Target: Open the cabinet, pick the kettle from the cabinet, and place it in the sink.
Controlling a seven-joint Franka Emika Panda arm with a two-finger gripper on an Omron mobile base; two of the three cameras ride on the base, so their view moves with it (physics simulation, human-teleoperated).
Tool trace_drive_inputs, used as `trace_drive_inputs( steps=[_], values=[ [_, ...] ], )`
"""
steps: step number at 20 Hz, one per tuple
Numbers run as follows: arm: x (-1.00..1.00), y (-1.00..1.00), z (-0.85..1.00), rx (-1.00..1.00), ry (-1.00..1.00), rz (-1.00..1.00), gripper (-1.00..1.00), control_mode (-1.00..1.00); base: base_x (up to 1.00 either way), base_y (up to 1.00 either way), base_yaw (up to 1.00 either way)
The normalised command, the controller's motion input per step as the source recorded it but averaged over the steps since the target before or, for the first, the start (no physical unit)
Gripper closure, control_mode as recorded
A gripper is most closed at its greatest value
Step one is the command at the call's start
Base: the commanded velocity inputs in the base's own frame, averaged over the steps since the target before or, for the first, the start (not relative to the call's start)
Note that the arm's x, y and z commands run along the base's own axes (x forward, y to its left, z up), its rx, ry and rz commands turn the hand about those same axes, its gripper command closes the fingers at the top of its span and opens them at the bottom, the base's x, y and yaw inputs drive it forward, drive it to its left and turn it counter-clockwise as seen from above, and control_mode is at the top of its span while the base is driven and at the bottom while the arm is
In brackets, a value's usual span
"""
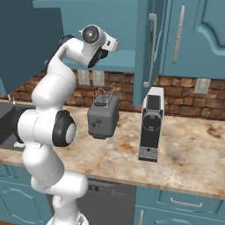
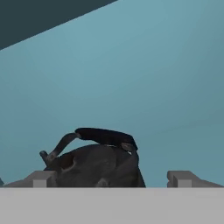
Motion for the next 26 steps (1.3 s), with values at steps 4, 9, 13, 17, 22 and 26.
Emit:
trace_drive_inputs(
  steps=[4,9,13,17,22,26],
  values=[
    [0.21,-0.05,-0.05,0.02,0.01,0.0,-1.0,-1.0,0.0,0.0,0.0],
    [0.13,-0.02,0.0,0.0,0.0,0.0,-1.0,-1.0,0.0,0.0,0.0],
    [0.05,0.0,0.0,0.0,0.0,0.01,-1.0,-1.0,0.0,0.0,0.0],
    [0.03,0.0,0.0,0.0,0.0,0.01,-1.0,-1.0,0.0,0.0,0.0],
    [0.07,0.0,0.0,0.0,0.0,0.02,-1.0,-1.0,0.0,0.0,0.0],
    [0.13,0.0,0.0,0.0,0.0,0.04,-1.0,-1.0,0.0,0.0,0.0]
  ],
)
